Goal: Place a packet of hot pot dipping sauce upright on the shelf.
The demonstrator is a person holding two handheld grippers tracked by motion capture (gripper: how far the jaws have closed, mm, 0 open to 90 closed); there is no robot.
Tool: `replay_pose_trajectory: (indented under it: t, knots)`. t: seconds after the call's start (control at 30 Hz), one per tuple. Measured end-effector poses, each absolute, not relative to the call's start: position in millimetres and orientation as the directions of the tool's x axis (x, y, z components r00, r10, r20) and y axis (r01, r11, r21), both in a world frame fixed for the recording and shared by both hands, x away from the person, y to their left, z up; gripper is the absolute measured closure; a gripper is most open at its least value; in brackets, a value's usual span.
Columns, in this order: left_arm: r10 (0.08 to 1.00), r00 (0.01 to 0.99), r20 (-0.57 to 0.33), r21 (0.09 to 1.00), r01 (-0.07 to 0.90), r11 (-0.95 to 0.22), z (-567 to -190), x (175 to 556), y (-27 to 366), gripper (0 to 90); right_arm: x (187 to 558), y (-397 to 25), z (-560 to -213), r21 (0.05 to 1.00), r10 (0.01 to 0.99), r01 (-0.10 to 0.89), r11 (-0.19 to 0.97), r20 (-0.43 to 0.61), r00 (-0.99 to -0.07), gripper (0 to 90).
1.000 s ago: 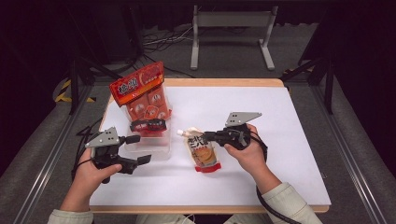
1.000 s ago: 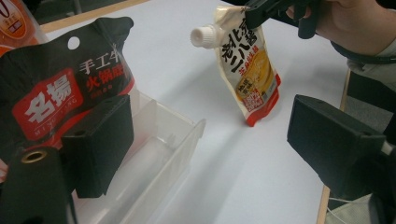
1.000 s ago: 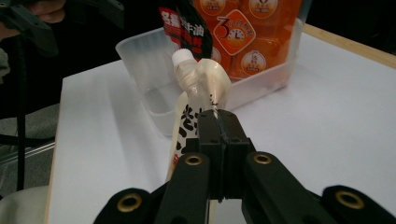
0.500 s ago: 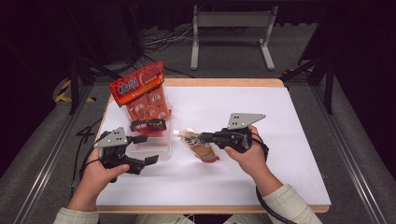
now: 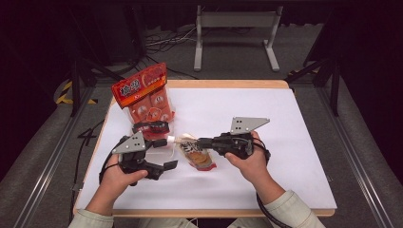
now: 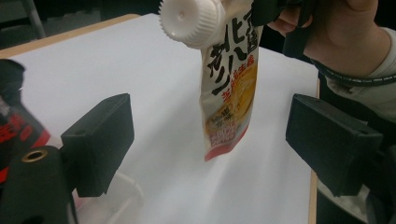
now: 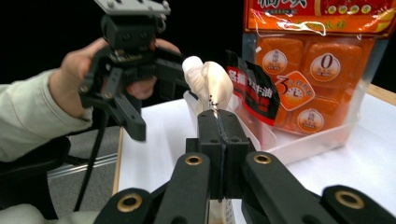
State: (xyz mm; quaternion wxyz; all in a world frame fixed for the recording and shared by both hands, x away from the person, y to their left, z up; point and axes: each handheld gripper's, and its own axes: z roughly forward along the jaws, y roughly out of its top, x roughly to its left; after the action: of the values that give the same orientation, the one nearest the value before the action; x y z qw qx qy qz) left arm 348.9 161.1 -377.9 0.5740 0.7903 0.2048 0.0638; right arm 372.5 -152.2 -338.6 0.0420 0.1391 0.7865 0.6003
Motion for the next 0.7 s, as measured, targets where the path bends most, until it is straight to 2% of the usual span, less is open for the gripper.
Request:
replay_pose_trajectory:
  t: [0.17, 0.23, 0.43, 0.57, 0.7]
  knots:
    - [0.386, 0.91, -0.154, 0.947, 0.246, -0.204, -382, 351, 153, 16.6, 369, -151, -336, 0.962, 0.257, 0.155, 0.224, 0.095, -0.962, 90.0]
    - [0.381, 0.904, -0.194, 0.944, 0.278, -0.178, -383, 350, 151, 19.2, 368, -151, -336, 0.965, 0.255, 0.149, 0.218, 0.091, -0.963, 90.0]
    - [0.374, 0.908, -0.188, 0.947, 0.268, -0.175, -387, 352, 144, 23.5, 367, -148, -337, 0.965, 0.256, 0.148, 0.214, 0.091, -0.962, 90.0]
    - [0.392, 0.911, -0.131, 0.945, 0.235, -0.229, -389, 351, 136, 27.1, 367, -145, -338, 0.965, 0.252, 0.147, 0.217, 0.09, -0.964, 90.0]
    - [0.378, 0.914, -0.145, 0.947, 0.239, -0.213, -392, 352, 135, 32.3, 367, -143, -339, 0.966, 0.246, 0.147, 0.212, 0.093, -0.965, 90.0]
